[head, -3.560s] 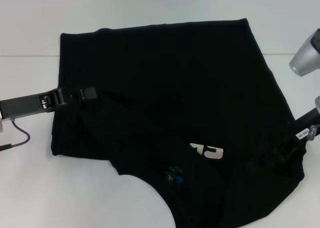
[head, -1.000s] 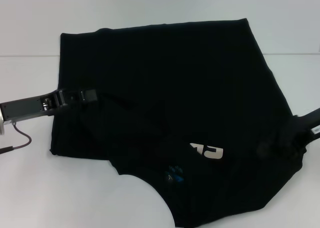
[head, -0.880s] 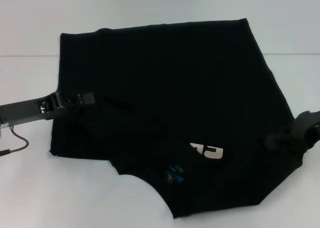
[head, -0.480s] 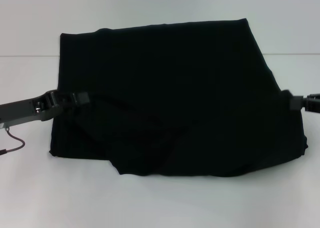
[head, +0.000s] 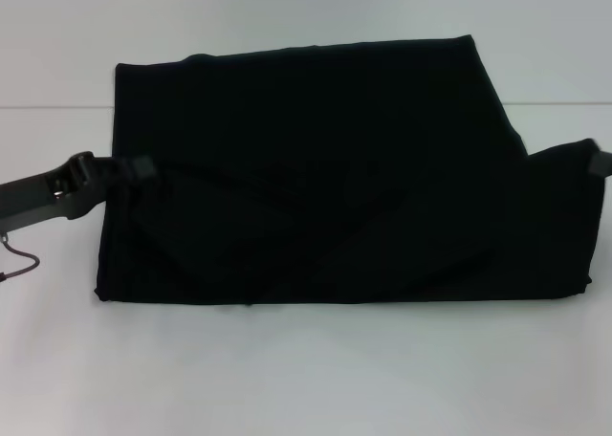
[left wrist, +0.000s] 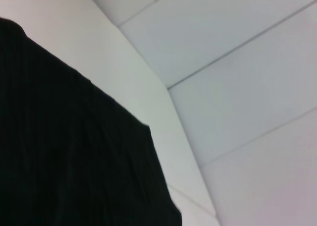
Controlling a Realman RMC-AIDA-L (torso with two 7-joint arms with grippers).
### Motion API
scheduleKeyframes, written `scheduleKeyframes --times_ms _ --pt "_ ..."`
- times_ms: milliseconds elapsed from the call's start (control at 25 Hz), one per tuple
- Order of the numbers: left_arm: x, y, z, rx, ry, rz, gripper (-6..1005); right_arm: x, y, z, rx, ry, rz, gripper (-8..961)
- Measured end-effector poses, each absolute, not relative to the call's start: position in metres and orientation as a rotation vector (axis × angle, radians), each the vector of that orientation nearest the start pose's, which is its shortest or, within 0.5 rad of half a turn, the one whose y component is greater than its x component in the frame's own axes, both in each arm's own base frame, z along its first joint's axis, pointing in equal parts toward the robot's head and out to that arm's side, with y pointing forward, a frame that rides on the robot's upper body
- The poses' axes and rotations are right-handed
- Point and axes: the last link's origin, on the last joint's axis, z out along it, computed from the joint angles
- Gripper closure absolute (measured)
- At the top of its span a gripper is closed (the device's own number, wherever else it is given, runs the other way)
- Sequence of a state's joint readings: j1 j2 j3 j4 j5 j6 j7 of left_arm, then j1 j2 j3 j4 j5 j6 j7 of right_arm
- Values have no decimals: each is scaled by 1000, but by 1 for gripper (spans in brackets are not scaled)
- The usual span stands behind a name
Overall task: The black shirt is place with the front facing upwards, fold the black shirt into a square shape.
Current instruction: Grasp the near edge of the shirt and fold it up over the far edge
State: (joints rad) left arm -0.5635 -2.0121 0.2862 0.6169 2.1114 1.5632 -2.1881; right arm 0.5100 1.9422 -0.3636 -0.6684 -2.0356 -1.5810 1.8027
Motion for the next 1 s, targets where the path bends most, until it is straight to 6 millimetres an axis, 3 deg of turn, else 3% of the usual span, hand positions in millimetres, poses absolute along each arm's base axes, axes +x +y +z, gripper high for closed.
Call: scheduleKeyframes --times_ms 400,1000 --pt "-308 348 74 -1860 -1753 -1275 965 325 347 110 -2034 1181 1012 921" --pt "-315 372 42 -1629 -1664 -1285 962 318 379 66 -1881 1206 967 920"
